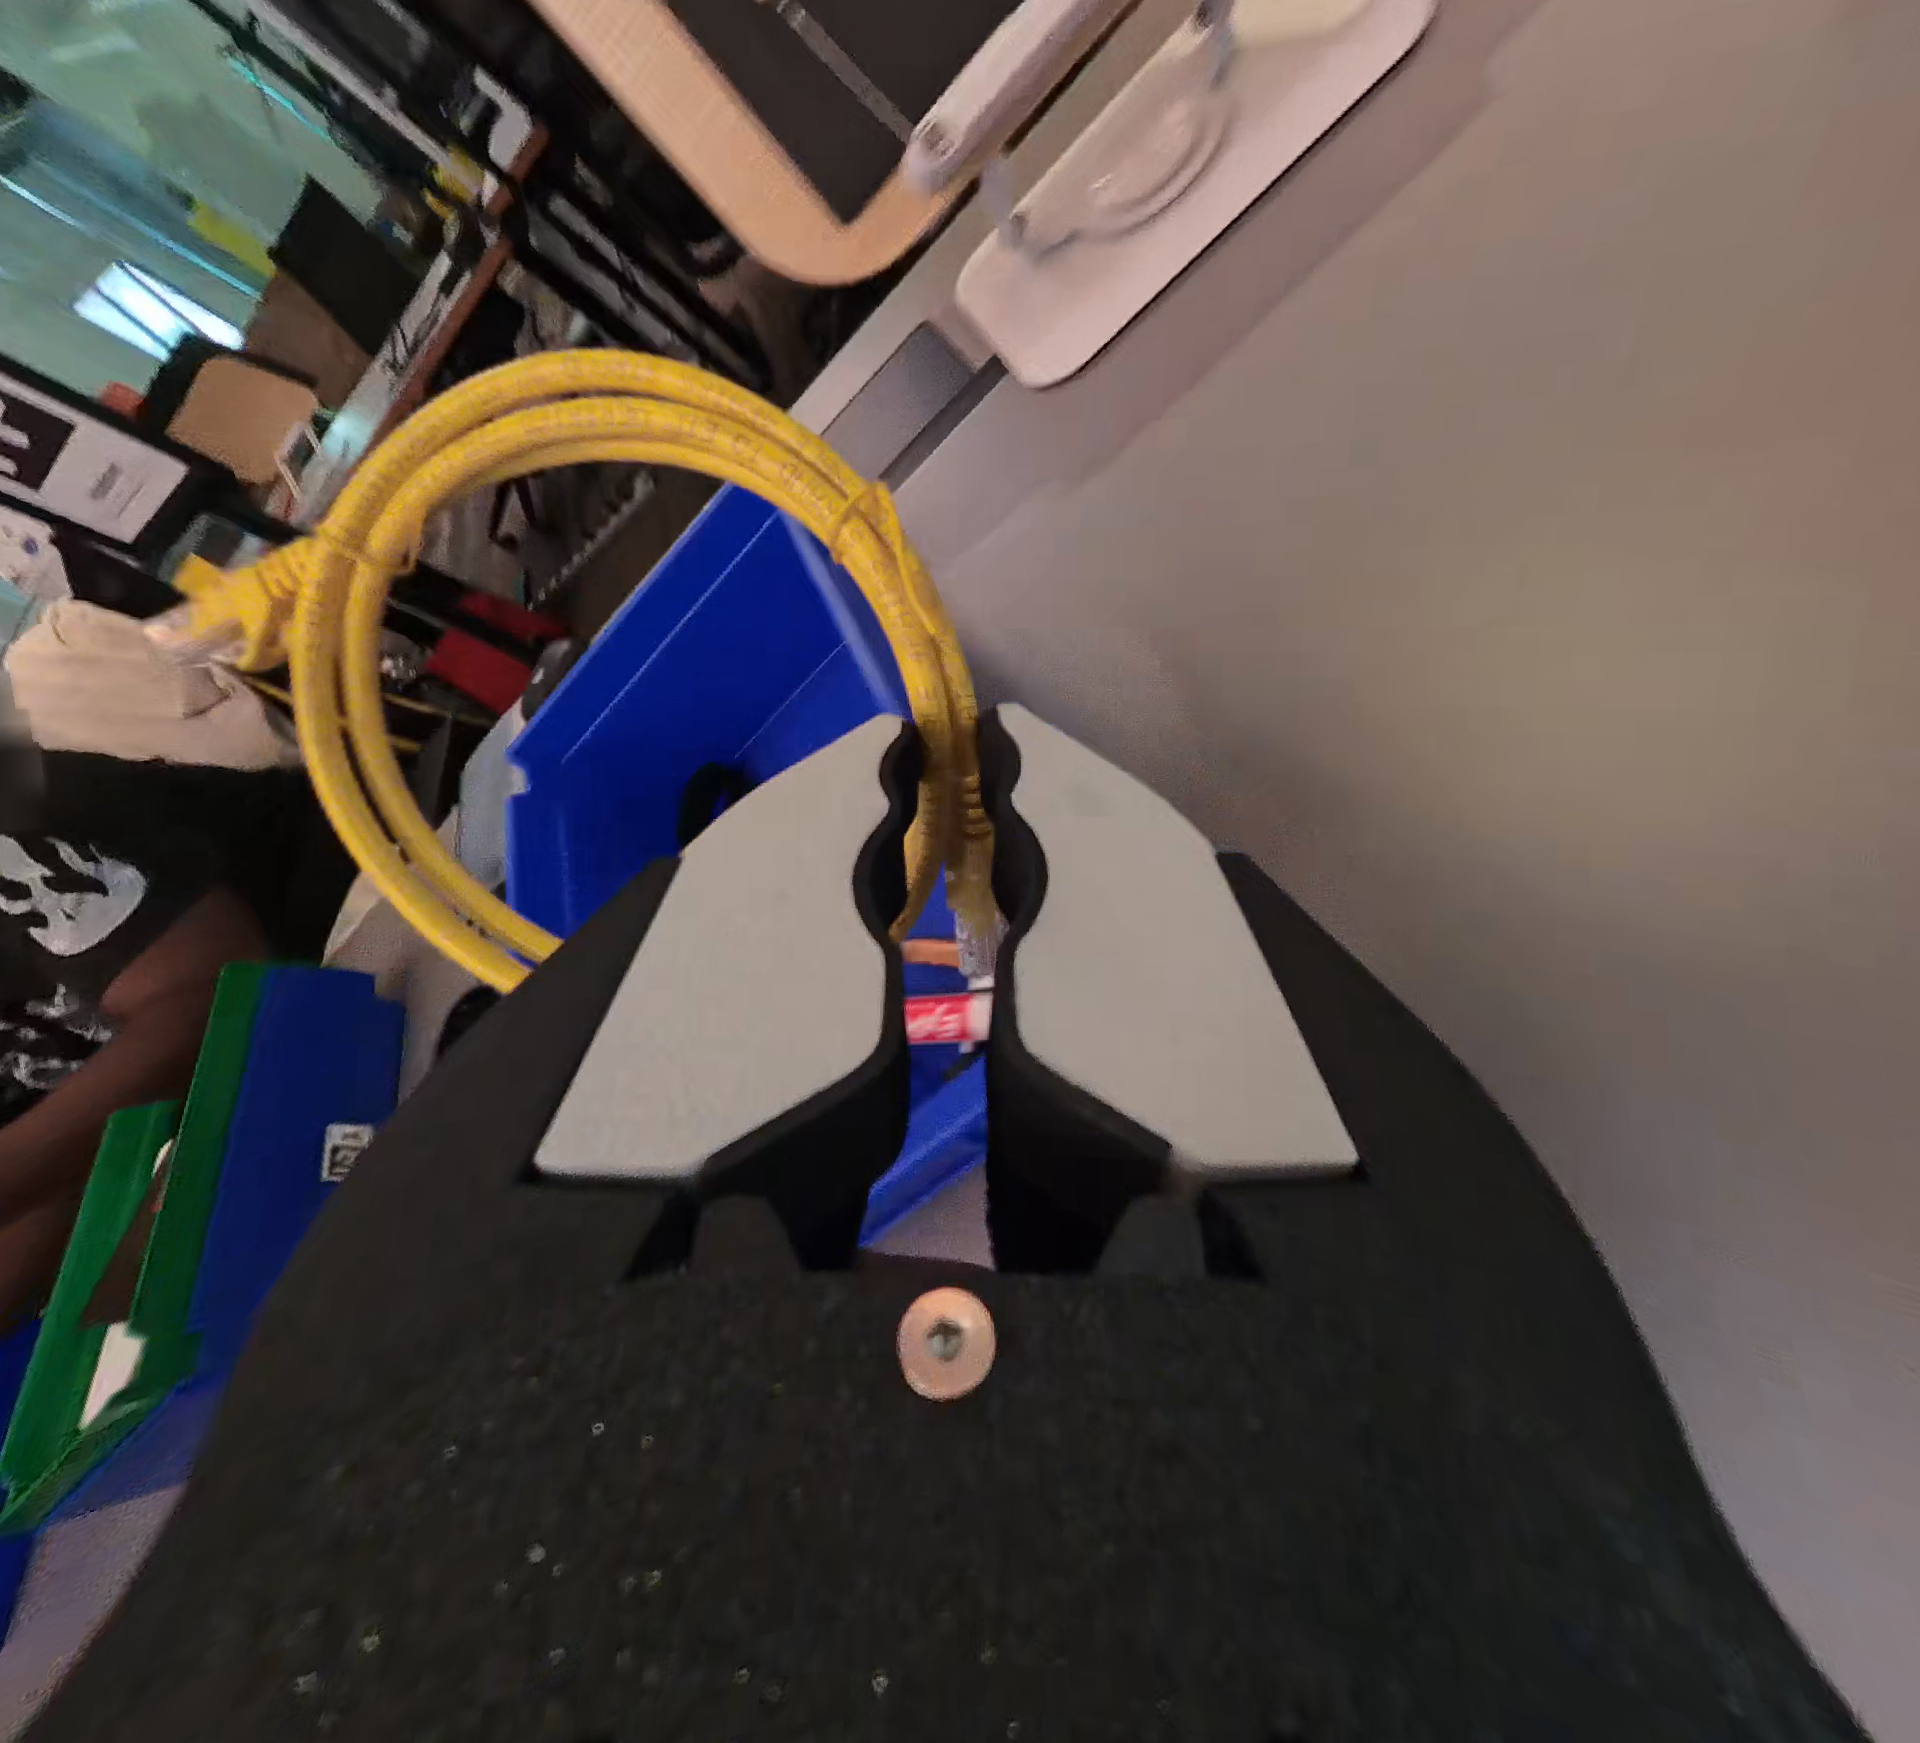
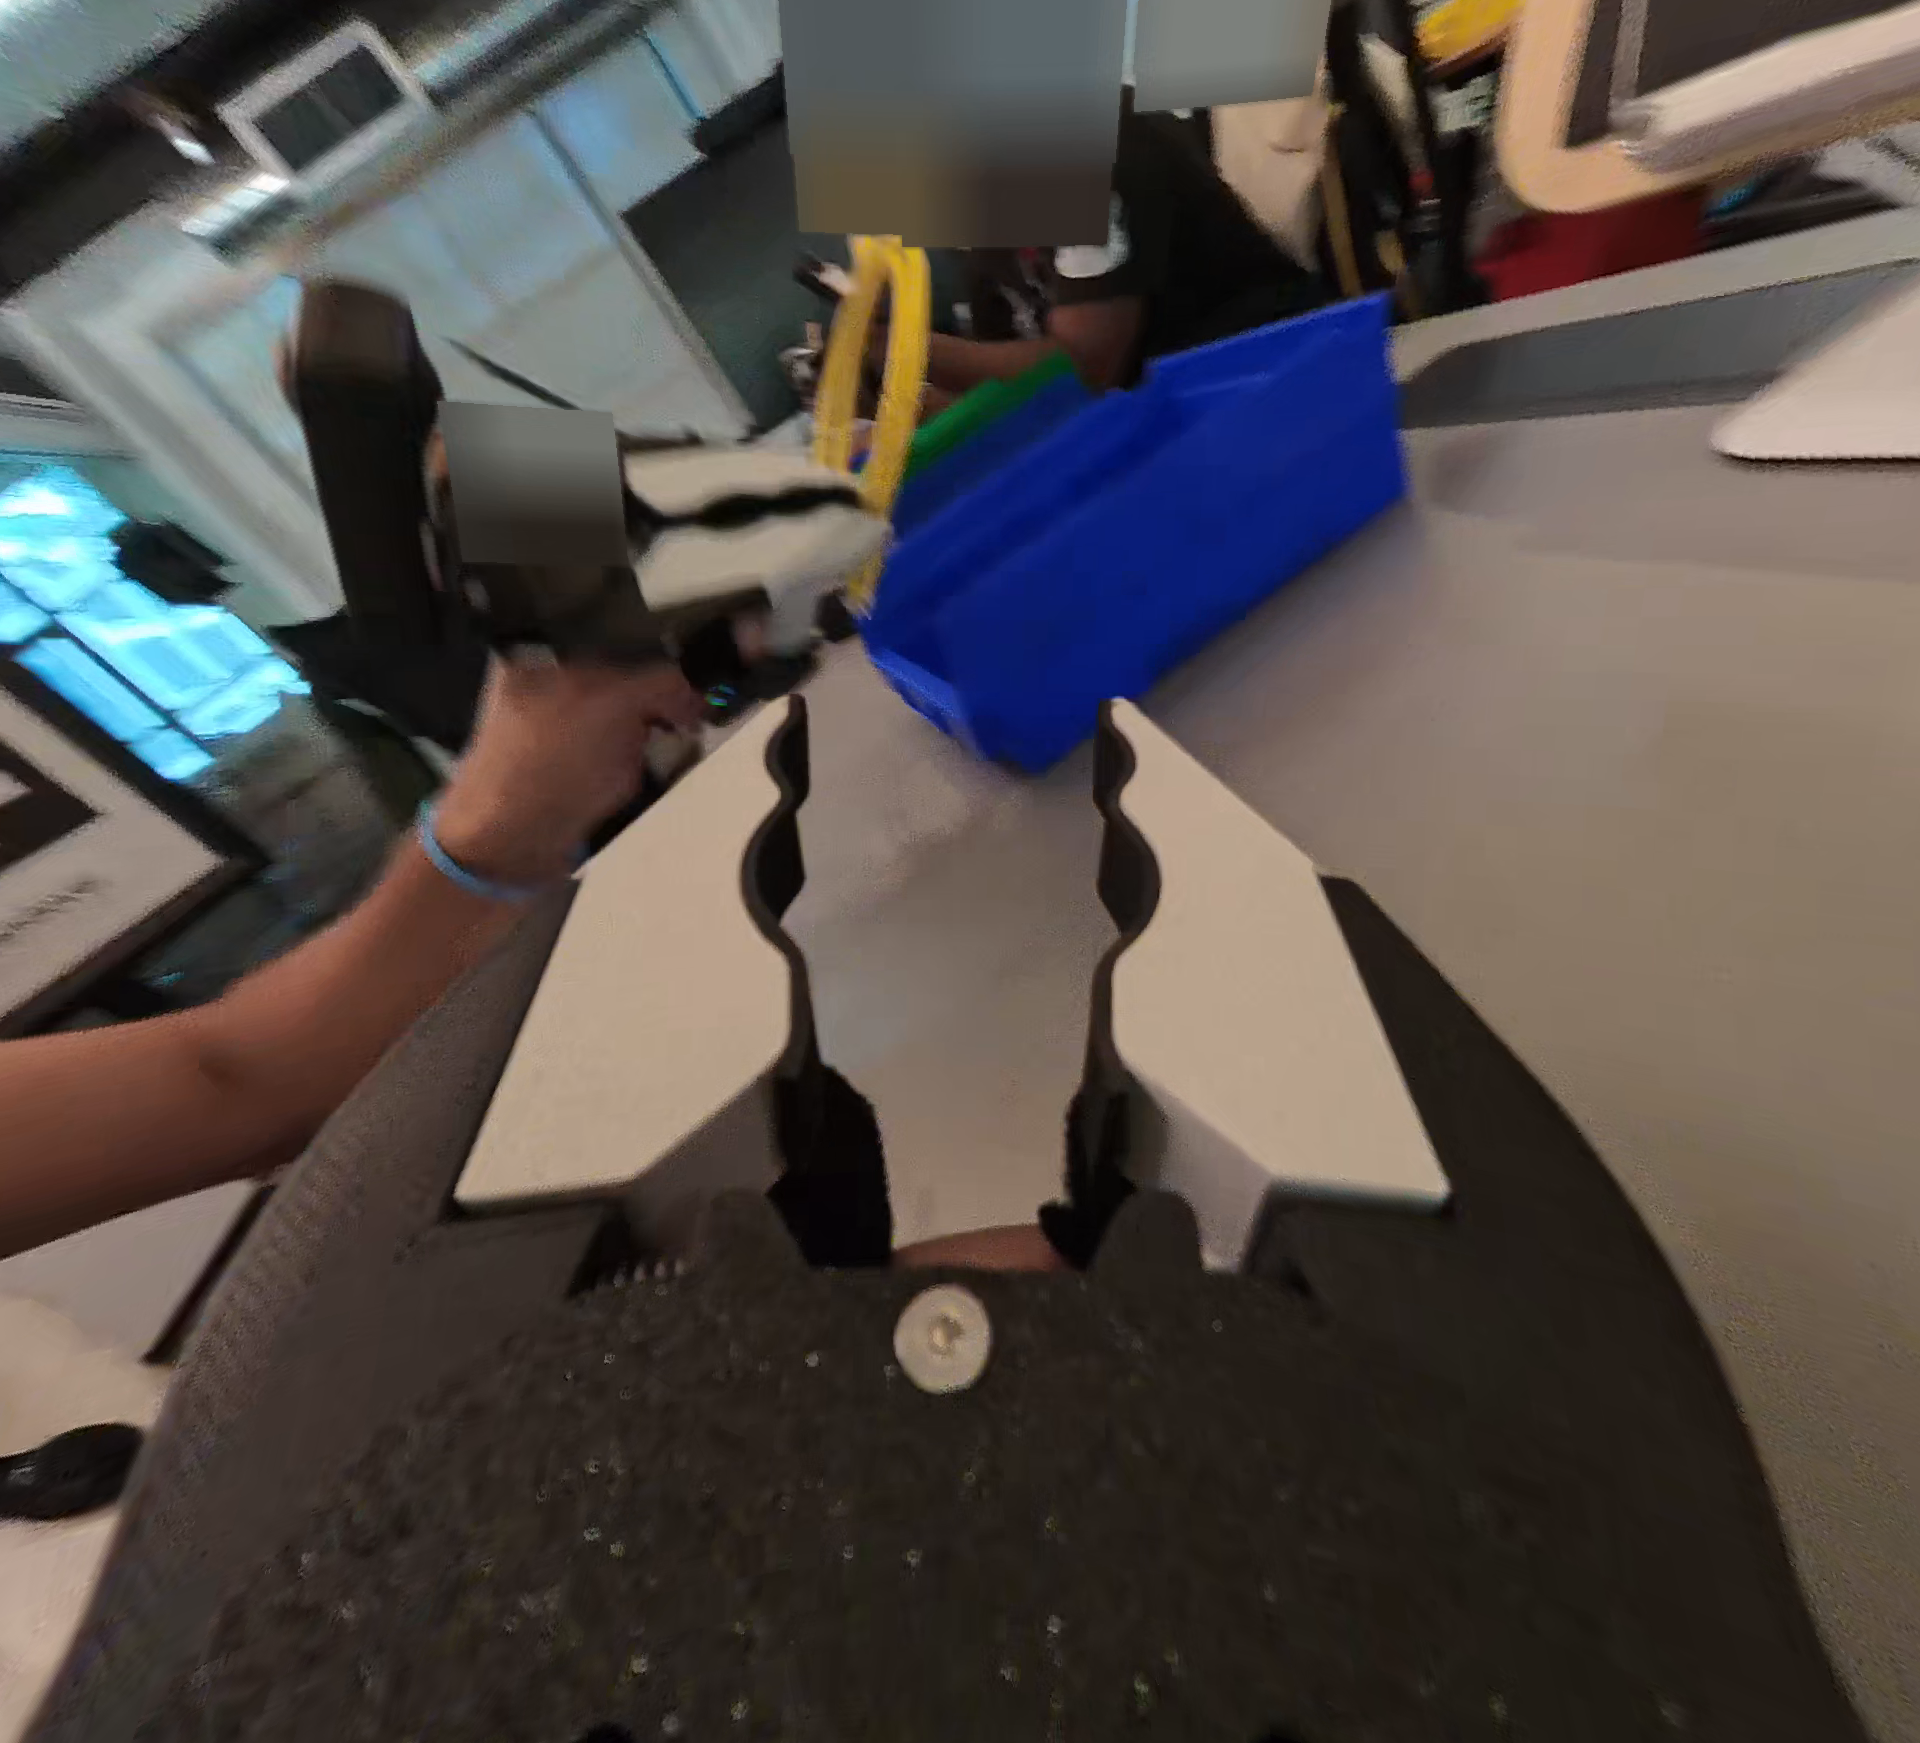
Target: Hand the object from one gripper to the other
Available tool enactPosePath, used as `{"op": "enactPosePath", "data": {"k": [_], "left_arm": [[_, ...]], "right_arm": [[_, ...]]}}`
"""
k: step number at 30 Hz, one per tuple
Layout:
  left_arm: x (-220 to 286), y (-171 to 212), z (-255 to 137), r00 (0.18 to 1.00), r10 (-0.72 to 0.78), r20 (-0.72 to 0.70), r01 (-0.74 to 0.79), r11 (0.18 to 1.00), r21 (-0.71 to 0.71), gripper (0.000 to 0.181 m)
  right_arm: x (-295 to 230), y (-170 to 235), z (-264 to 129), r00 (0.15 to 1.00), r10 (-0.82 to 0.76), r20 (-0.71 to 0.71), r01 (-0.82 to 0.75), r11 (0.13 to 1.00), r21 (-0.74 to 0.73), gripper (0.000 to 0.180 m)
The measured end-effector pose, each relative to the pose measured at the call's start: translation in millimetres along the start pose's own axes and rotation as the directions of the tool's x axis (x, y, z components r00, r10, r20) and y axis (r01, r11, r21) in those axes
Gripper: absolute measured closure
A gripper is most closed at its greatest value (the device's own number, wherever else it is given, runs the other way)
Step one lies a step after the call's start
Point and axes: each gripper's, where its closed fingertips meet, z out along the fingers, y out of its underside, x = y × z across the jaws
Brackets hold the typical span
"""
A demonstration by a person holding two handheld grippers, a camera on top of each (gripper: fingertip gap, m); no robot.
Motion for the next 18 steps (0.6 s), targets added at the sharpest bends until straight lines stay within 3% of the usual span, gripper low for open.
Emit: {"op": "enactPosePath", "data": {"k": [5, 12, 15, 17, 18], "left_arm": [[79, -18, -5, 0.997, 0.074, 0.026, -0.077, 0.989, 0.126, 0.17], [119, -27, -11, 0.99, 0.14, -0.007, -0.136, 0.976, 0.17, 0.17], [125, -27, -9, 0.989, 0.149, -0.021, -0.143, 0.974, 0.177, 0.17], [127, -28, -9, 0.99, 0.137, -0.031, -0.129, 0.974, 0.187, 0.17], [127, -28, -9, 0.991, 0.133, -0.027, -0.125, 0.973, 0.196, 0.17]], "right_arm": [[-3, -16, 37, 0.998, 0.006, 0.069, -0.008, 1.0, 0.028, 0.123], [-14, 27, 48, 0.987, 0.009, 0.158, 0.0, 0.999, -0.053, 0.125], [-10, 28, 48, 0.992, -0.001, 0.128, 0.006, 0.999, -0.039, 0.143], [-1, 28, 46, 0.996, 0.004, 0.091, -0.001, 0.999, -0.036, 0.168], [-1, 28, 46, 0.995, 0.016, 0.102, -0.012, 0.999, -0.035, 0.169]]}}
